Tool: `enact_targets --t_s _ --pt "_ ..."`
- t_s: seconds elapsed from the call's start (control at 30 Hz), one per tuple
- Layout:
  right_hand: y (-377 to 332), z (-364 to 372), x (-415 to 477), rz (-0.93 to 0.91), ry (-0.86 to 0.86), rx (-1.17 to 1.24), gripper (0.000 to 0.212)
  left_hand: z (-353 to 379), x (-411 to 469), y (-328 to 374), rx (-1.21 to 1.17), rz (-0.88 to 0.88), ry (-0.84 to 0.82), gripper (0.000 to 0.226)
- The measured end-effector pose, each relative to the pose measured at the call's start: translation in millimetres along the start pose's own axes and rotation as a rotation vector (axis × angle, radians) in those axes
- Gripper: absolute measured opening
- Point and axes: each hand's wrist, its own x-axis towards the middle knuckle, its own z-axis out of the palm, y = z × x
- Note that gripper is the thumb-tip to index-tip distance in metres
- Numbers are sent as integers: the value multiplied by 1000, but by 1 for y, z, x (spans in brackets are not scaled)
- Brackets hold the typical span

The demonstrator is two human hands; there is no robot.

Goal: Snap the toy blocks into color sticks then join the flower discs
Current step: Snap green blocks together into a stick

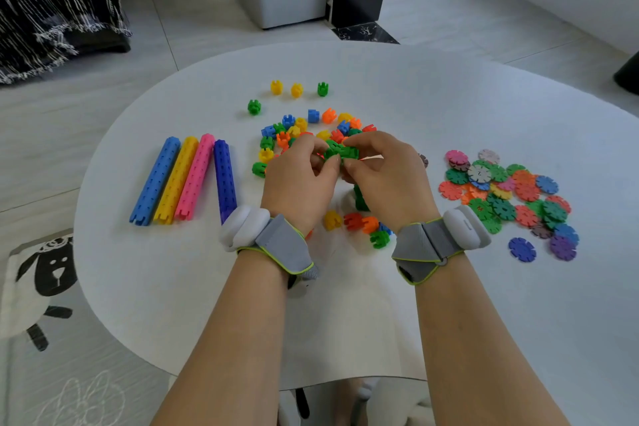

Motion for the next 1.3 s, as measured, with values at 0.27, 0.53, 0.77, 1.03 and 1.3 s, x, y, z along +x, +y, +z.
enact_targets --t_s 0.27,0.53,0.77,1.03,1.3 --pt "1 0 -1 -6 -52 118 26 -6 0 -5 -117 -41 -56 12" --pt "1 4 0 4 -42 298 20 -10 3 1 -646 -315 -84 12" --pt "-1 2 -2 -10 -58 347 18 -12 3 -2 -544 -287 -191 24" --pt "0 10 -8 -34 -88 276 23 -15 3 -5 -410 -152 -153 7" --pt "4 5 -4 -135 -121 -207 22 -27 5 -18 -450 -282 -13 3"
